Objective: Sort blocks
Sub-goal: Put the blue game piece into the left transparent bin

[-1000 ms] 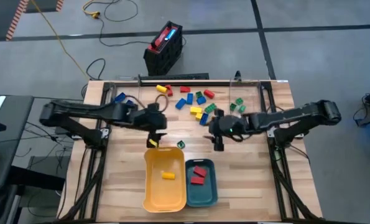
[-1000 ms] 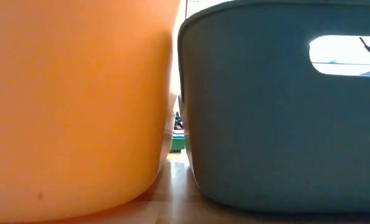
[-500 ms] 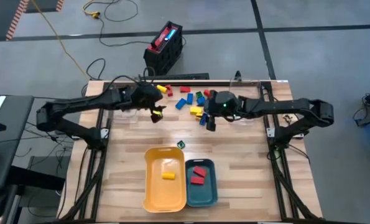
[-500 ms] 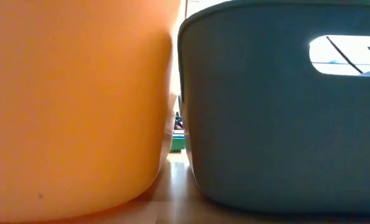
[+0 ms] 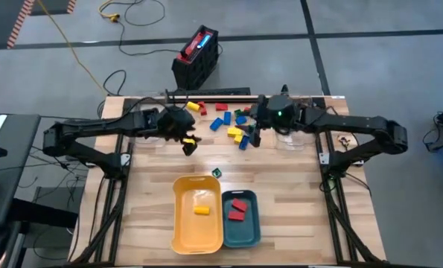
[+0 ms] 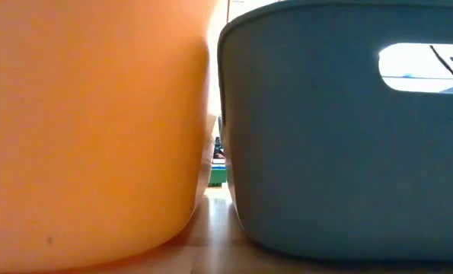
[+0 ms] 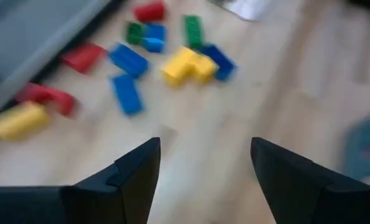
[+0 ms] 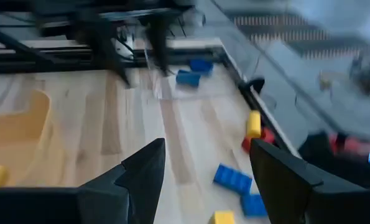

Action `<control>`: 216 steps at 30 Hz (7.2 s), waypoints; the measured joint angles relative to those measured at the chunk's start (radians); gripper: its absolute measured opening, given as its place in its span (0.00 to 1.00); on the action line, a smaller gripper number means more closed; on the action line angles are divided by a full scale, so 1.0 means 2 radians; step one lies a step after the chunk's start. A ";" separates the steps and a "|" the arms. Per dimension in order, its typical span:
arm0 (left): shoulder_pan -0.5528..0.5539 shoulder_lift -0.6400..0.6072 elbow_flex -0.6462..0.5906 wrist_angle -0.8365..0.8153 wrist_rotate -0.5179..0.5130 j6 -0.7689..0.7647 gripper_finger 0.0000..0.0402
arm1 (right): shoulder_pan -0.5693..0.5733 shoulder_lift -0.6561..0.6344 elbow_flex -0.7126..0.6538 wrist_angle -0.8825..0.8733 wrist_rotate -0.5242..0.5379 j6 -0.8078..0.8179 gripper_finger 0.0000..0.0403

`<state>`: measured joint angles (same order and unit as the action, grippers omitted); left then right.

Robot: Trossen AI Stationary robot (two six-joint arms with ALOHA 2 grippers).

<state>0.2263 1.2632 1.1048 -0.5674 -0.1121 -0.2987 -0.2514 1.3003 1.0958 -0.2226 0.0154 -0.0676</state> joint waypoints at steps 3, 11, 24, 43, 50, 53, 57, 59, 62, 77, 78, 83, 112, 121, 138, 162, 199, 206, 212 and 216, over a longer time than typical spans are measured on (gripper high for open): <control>-0.001 -0.010 0.015 -0.009 0.047 -0.038 0.61 | 0.006 0.000 0.042 -0.089 0.000 0.066 0.62; 0.016 -0.011 0.077 -0.121 0.063 -0.015 0.61 | 0.077 -0.005 0.087 -0.110 0.084 0.301 0.62; 0.001 -0.091 0.082 -0.141 -0.057 0.013 0.61 | 0.033 0.016 0.096 -0.087 0.113 0.253 0.62; 0.185 0.009 0.081 -0.073 0.048 0.033 0.61 | -0.176 0.132 0.191 -0.044 -0.147 0.051 0.62; 0.241 0.072 0.081 -0.073 0.109 0.150 0.61 | -0.182 0.164 0.193 0.019 -0.107 0.086 0.62; 0.255 0.087 0.081 -0.065 0.134 0.160 0.61 | -0.174 0.160 0.193 0.013 -0.087 0.140 0.62; 0.271 0.120 0.103 -0.080 0.192 0.126 0.61 | -0.155 0.135 0.193 -0.011 -0.084 0.224 0.62; 0.271 0.150 0.135 -0.110 0.209 0.119 0.61 | -0.141 0.122 0.193 -0.014 -0.084 0.239 0.62; 0.264 0.204 0.195 -0.154 0.220 0.142 0.61 | -0.125 0.107 0.193 -0.019 -0.085 0.243 0.62; 0.177 0.409 0.413 -0.257 0.158 0.084 0.61 | -0.156 0.068 0.193 -0.099 -0.099 0.148 0.62; 0.171 0.419 0.424 -0.256 0.154 0.076 0.61 | -0.158 0.067 0.193 -0.096 -0.110 0.144 0.62; 0.152 0.475 0.462 -0.261 0.132 0.056 0.61 | -0.156 0.067 0.193 -0.098 -0.128 0.102 0.62; 0.166 0.453 0.474 -0.359 -0.011 0.425 0.57 | -0.157 0.067 0.193 -0.102 -0.166 0.057 0.62; 0.210 0.443 0.517 -0.373 0.030 0.363 0.50 | -0.156 0.067 0.193 -0.106 -0.166 0.064 0.62; 0.332 0.426 0.522 -0.408 0.112 0.501 0.42 | -0.154 0.080 0.193 -0.117 -0.164 0.066 0.62; 0.315 0.416 0.452 -0.261 0.113 0.582 0.34 | -0.167 0.080 0.193 -0.117 -0.160 0.084 0.62; 0.252 0.169 0.188 -0.063 0.090 0.331 0.39 | -0.082 0.217 0.067 -0.227 -0.152 -0.241 0.62; 0.253 0.169 0.193 -0.082 0.084 0.347 0.49 | -0.082 0.265 0.076 -0.243 -0.158 -0.228 0.67; 0.253 0.169 0.193 -0.096 0.082 0.354 0.50 | -0.092 0.266 0.085 -0.253 -0.155 -0.235 0.76; 0.253 0.169 0.193 -0.096 0.082 0.369 0.50 | -0.095 0.269 0.093 -0.247 -0.130 -0.255 0.81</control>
<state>0.7322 1.6016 1.4914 -0.7599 0.0521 0.4400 -0.4415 1.8381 1.2817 -0.7157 -0.2441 -0.5773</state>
